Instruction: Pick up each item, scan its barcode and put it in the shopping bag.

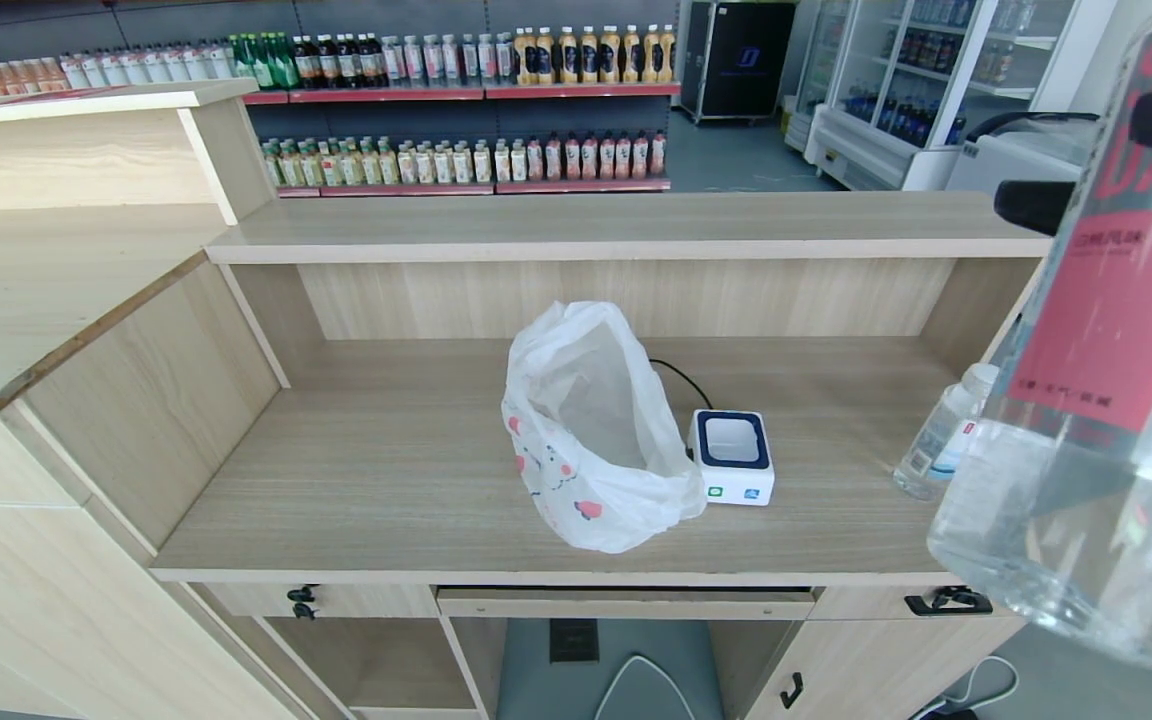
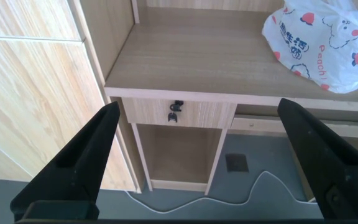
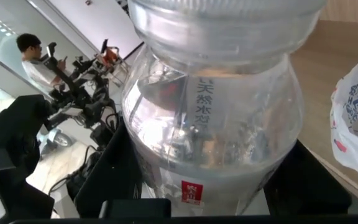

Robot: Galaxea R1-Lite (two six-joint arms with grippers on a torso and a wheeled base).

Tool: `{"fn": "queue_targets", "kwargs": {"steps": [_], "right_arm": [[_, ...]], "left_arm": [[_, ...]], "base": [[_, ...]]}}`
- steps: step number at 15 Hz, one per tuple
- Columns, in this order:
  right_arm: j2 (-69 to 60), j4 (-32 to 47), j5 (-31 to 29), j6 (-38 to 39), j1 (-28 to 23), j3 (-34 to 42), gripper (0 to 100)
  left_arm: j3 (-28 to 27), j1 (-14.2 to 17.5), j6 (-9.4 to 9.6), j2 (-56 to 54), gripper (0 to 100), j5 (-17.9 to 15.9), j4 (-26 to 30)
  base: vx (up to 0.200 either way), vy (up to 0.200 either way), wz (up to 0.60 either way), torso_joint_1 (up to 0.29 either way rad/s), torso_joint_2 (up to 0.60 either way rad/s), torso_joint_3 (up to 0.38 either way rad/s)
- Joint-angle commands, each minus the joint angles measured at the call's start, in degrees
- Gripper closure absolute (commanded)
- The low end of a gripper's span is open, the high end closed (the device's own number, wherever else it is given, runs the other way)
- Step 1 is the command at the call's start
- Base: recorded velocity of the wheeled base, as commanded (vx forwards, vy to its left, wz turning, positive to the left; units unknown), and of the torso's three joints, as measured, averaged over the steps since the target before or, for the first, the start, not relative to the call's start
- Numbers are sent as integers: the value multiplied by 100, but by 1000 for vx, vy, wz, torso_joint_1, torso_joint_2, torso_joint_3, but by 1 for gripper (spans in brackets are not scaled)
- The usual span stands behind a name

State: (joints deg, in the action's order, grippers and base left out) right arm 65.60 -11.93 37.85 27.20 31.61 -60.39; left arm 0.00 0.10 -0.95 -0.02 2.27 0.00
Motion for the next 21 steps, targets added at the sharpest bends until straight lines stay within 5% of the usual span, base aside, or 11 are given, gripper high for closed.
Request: {"fn": "queue_targets", "kwargs": {"steps": [1,4,7,8,12,21], "right_arm": [[-73,-11,3,-4,3,54,100],[-12,-37,-50,-250,-85,36,100],[480,-28,-920,-2957,-1201,291,100],[489,-90,-938,-3739,-1948,625,100],[533,-1408,-1395,-3950,-3108,1926,100],[955,-2920,-1386,-6086,-4356,2629,100]], "left_arm": [[0,-1,-2,2,0,2,0],[0,-1,-2,2,0,2,0],[0,-1,-2,2,0,2,0],[0,8,-2,2,0,2,0],[0,-1,-2,2,0,2,0],[0,-1,-2,2,0,2,0]], "base": [[0,0,0,0,0,0],[0,0,0,0,0,0],[0,0,0,0,0,0],[0,0,0,0,0,0],[0,0,0,0,0,0],[0,0,0,0,0,0]]}}
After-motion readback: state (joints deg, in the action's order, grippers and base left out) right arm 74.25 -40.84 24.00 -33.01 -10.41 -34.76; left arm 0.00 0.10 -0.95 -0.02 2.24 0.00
